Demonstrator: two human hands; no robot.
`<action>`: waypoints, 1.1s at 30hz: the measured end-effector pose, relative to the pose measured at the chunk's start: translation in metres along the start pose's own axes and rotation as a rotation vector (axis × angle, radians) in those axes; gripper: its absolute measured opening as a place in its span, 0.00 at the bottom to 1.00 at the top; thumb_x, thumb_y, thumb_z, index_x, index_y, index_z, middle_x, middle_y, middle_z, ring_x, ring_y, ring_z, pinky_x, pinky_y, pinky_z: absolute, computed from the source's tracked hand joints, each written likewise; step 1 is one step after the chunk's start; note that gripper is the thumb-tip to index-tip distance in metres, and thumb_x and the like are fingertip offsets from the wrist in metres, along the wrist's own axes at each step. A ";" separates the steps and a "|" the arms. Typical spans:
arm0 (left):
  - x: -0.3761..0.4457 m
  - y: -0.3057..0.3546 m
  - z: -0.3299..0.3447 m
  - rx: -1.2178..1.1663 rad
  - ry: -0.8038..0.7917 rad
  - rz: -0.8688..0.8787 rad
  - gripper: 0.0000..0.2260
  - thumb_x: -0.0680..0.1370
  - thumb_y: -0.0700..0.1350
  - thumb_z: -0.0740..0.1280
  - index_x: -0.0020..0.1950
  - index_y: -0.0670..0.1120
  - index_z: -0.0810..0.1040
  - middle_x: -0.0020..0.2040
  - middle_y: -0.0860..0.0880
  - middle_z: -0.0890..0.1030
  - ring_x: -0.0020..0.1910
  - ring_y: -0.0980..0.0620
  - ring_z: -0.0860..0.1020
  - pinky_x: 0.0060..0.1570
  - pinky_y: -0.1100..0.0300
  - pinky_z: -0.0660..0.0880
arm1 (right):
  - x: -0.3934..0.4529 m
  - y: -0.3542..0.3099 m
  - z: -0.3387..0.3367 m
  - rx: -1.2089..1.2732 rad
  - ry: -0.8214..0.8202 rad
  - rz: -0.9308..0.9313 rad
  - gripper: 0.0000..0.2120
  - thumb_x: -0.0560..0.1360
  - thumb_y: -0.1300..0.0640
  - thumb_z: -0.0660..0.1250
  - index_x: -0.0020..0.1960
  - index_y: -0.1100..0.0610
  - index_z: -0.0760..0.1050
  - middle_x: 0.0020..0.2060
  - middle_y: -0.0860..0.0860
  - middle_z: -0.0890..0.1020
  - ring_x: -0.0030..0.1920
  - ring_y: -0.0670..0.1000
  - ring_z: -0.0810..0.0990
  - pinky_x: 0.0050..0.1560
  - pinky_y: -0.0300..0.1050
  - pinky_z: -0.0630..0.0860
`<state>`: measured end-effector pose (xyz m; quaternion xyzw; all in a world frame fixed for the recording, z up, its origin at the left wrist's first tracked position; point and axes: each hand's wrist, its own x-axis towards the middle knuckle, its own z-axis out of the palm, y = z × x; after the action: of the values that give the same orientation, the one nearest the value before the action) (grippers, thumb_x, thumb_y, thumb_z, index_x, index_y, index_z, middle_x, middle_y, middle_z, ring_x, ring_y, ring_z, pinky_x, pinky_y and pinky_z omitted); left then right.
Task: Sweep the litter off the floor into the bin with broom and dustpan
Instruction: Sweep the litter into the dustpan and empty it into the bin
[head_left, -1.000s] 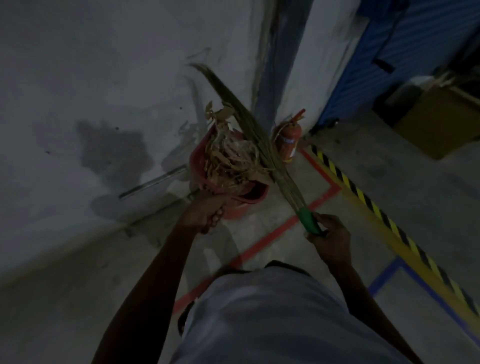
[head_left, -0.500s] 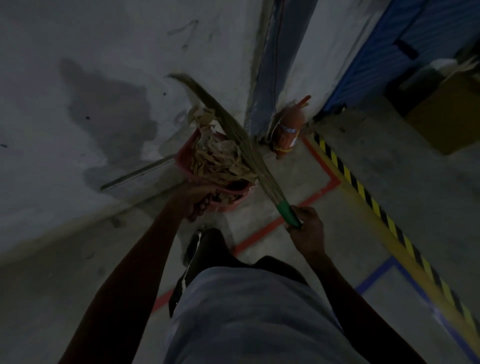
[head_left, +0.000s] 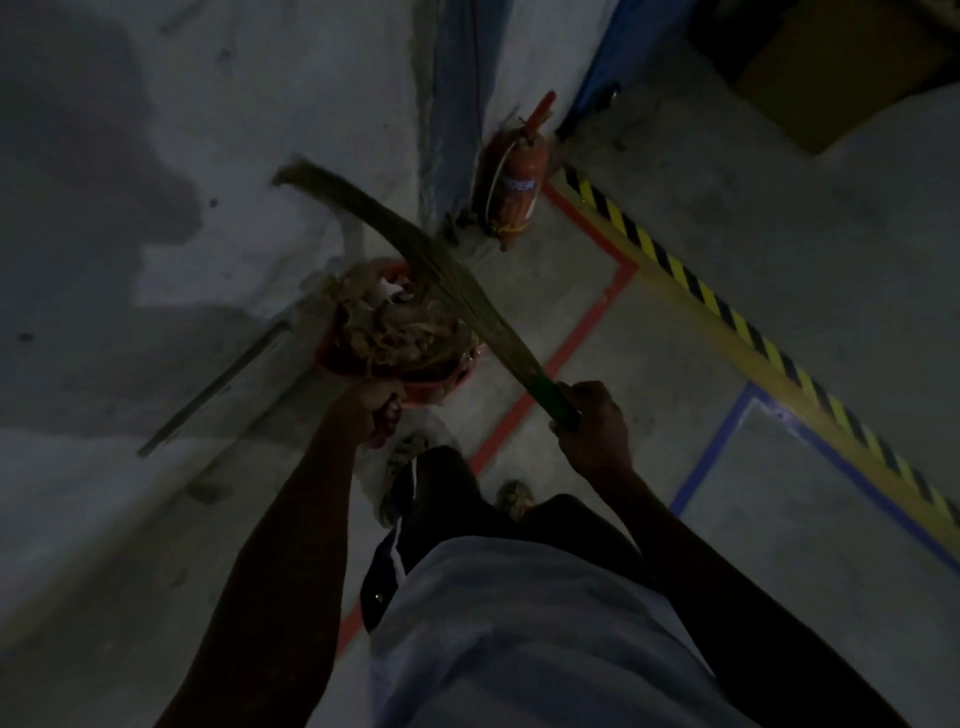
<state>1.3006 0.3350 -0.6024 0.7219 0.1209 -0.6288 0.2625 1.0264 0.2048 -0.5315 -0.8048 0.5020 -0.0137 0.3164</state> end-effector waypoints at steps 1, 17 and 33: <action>0.004 0.003 -0.004 0.011 -0.006 -0.026 0.20 0.80 0.46 0.62 0.29 0.49 0.63 0.18 0.53 0.64 0.15 0.56 0.62 0.29 0.66 0.58 | -0.001 -0.005 0.002 0.018 0.026 0.000 0.23 0.73 0.66 0.72 0.67 0.60 0.76 0.59 0.59 0.76 0.53 0.63 0.79 0.48 0.49 0.77; 0.045 0.027 -0.045 0.046 0.006 0.018 0.16 0.80 0.39 0.67 0.33 0.44 0.69 0.26 0.50 0.71 0.22 0.57 0.67 0.21 0.68 0.65 | -0.034 -0.040 0.017 0.052 0.298 0.132 0.24 0.69 0.67 0.77 0.64 0.63 0.78 0.53 0.62 0.79 0.46 0.62 0.79 0.43 0.45 0.72; -0.018 -0.024 -0.039 -0.036 -0.093 -0.111 0.18 0.82 0.45 0.64 0.32 0.48 0.67 0.19 0.54 0.67 0.15 0.59 0.64 0.17 0.72 0.57 | -0.061 -0.037 0.017 0.045 0.331 0.147 0.24 0.69 0.66 0.77 0.64 0.65 0.78 0.54 0.63 0.79 0.48 0.63 0.79 0.44 0.47 0.73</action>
<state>1.3184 0.3785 -0.5878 0.6791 0.1595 -0.6730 0.2457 1.0317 0.2743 -0.5079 -0.7453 0.6044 -0.1340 0.2475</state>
